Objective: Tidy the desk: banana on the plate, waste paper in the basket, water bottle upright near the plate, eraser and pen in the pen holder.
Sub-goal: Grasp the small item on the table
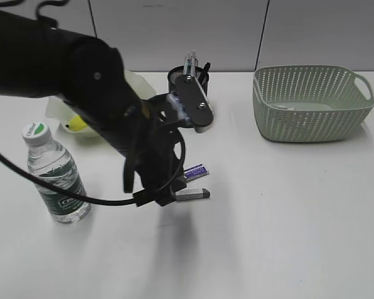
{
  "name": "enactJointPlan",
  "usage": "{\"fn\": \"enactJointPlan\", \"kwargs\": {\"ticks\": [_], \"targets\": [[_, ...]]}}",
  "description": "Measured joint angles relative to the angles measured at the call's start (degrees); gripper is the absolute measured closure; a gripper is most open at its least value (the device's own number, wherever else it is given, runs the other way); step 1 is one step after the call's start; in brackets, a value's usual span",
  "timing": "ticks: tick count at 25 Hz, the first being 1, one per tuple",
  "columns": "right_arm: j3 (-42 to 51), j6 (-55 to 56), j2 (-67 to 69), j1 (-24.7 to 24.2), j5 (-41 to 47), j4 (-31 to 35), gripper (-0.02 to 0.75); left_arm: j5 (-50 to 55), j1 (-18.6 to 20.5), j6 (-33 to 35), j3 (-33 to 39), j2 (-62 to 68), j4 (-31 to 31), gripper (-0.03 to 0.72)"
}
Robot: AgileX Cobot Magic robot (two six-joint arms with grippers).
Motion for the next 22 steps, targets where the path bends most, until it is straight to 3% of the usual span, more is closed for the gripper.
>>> {"fn": "enactJointPlan", "kwargs": {"ticks": [3, 9, 14, 18, 22], "targets": [[0.00, -0.05, 0.00, 0.00, 0.00, 0.00, 0.334, 0.72, 0.00, 0.30, -6.90, 6.82, 0.54, 0.342], [0.00, -0.05, 0.00, 0.00, -0.05, 0.00, 0.334, 8.44, 0.00, 0.41, -19.54, 17.79, 2.55, 0.247], [0.00, -0.05, 0.00, 0.00, -0.05, 0.00, 0.334, 13.40, 0.00, 0.41, -25.15, 23.99, 2.89, 0.238], [0.00, -0.05, 0.00, 0.00, -0.05, 0.00, 0.334, 13.69, 0.00, 0.41, -26.43, 25.99, 3.93, 0.272], [0.00, -0.05, 0.00, 0.00, -0.05, 0.00, 0.334, 13.16, -0.06, 0.47, -26.99, 26.57, 5.18, 0.414]]}}
